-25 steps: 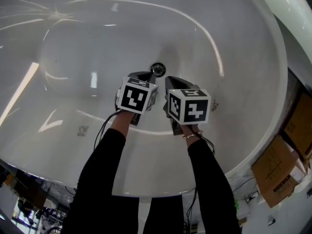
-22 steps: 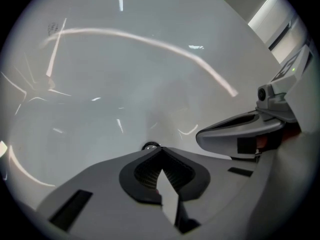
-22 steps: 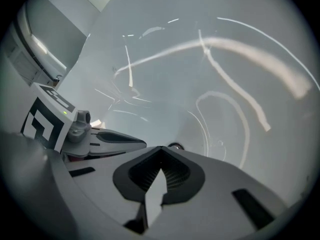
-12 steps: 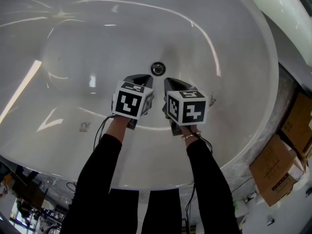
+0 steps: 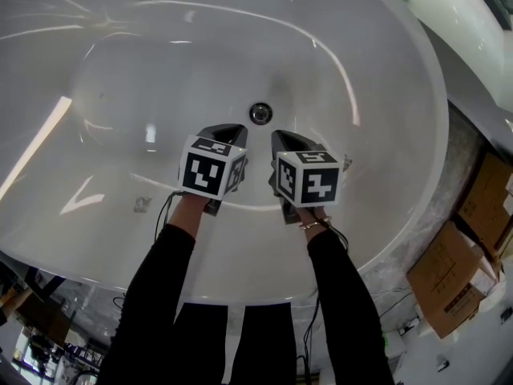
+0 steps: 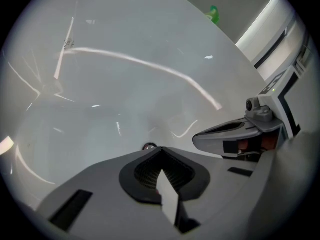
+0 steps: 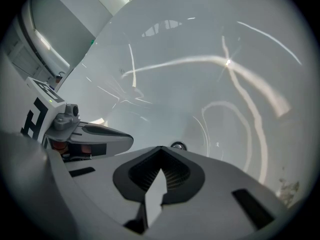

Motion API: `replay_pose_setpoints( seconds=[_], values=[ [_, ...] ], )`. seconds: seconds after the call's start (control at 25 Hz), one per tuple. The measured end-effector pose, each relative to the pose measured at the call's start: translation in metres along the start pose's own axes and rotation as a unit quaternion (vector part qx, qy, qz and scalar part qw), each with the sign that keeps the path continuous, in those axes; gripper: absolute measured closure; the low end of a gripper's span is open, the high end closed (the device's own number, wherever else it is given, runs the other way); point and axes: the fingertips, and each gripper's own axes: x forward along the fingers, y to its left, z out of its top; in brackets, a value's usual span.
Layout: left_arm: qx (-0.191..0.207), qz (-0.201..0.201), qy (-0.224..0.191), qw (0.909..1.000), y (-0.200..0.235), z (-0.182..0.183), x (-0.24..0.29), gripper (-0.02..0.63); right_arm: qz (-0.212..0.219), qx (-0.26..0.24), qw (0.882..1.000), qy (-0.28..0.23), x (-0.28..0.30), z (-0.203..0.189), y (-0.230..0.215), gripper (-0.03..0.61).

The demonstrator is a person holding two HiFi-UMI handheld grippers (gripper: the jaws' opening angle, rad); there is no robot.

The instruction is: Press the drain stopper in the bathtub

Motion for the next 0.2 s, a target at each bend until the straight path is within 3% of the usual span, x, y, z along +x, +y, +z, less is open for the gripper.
replay_pose_setpoints(
  seconds=[0.2],
  values=[
    [-0.001,-0.002,-0.002,1.0,-0.0018,0.0015,-0.0085,0.606,-0.003,-0.003,1.0,0.001,-0.0065,-0.0019,0.0021,0.577]
  ],
)
